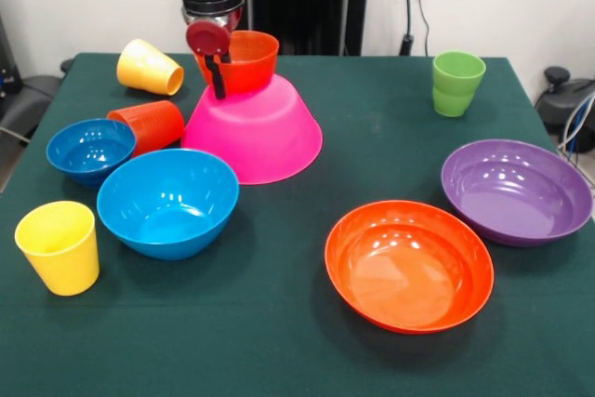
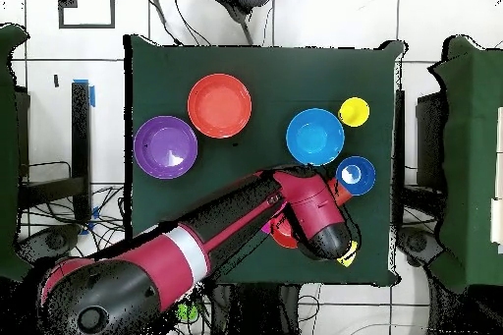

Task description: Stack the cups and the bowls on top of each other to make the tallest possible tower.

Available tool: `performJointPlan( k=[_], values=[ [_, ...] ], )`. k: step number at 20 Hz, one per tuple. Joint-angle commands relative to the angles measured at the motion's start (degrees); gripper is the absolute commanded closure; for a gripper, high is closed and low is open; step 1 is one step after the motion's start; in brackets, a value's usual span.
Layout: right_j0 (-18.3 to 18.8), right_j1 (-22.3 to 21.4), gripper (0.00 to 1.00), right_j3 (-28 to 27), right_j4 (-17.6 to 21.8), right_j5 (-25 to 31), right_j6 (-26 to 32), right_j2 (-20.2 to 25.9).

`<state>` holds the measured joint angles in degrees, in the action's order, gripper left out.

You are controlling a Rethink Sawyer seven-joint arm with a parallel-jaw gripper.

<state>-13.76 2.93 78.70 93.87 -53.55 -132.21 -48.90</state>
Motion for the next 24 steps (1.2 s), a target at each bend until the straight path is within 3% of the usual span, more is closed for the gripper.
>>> performJointPlan(
  k=[1,6,12,24],
  values=[
    [1.95,-1.35,0.0,1.04,0.07,-1.33,-2.99,9.25],
    [3.54,-4.39,0.0,2.28,-0.93,-2.55,1.6,10.47],
    [4.75,-10.76,0.0,4.08,-2.54,-5.72,2.63,11.83],
    [-0.7,-14.04,0.0,7.83,-3.86,-2.78,-3.37,11.68]
  ],
)
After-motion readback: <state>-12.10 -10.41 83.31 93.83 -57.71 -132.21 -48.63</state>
